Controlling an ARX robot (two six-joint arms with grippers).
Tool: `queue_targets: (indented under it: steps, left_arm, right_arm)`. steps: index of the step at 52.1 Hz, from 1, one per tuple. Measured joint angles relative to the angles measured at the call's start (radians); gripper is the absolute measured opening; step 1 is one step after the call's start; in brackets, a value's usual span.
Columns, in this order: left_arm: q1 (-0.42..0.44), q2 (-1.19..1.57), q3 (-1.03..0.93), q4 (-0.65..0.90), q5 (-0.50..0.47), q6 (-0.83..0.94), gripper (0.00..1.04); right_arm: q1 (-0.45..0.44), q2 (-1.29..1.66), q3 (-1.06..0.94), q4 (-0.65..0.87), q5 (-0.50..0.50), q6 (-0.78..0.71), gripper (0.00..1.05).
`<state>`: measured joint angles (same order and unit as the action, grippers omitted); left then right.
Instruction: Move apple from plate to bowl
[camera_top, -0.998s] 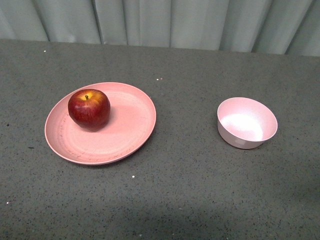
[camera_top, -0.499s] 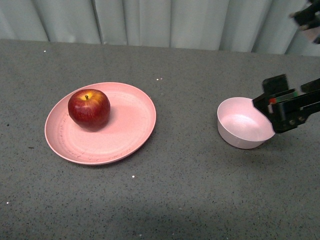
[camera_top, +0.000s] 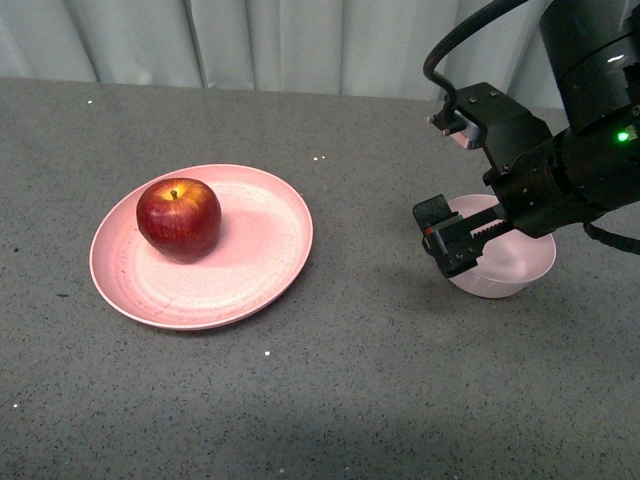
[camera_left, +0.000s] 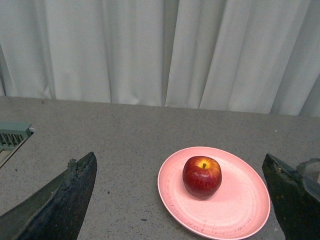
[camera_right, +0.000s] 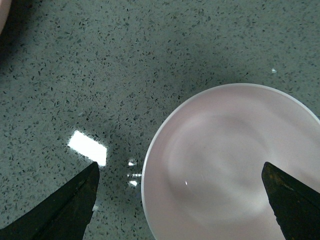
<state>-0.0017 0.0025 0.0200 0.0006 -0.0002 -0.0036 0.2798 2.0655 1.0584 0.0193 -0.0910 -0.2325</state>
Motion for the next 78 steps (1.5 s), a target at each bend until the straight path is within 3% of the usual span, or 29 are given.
queue_targets:
  steps: [23,32,42,54,68,78]
  left_arm:
    - [0.0,0.0,0.0,0.0,0.0,0.0,0.98]
    - [0.0,0.0,0.0,0.0,0.0,0.0,0.98]
    - [0.0,0.0,0.0,0.0,0.0,0.0,0.98]
    - [0.0,0.0,0.0,0.0,0.0,0.0,0.98]
    - [0.0,0.0,0.0,0.0,0.0,0.0,0.98]
    - [0.0,0.0,0.0,0.0,0.0,0.0,0.98]
  right_arm:
    - [0.003,0.096,0.085,-0.045,0.002,0.024,0.93]
    - [0.0,0.105,0.087,-0.051,0.007,0.027,0.71]
    - [-0.005,0.106,0.087,-0.085,0.012,0.044,0.31]
    - [-0.014,0.106,0.087,-0.087,0.017,0.039,0.02]
    - [-0.005,0.072,0.087,-0.095,0.003,0.019,0.01]
    - [0.076,0.055,0.099,-0.103,-0.043,0.014,0.01]
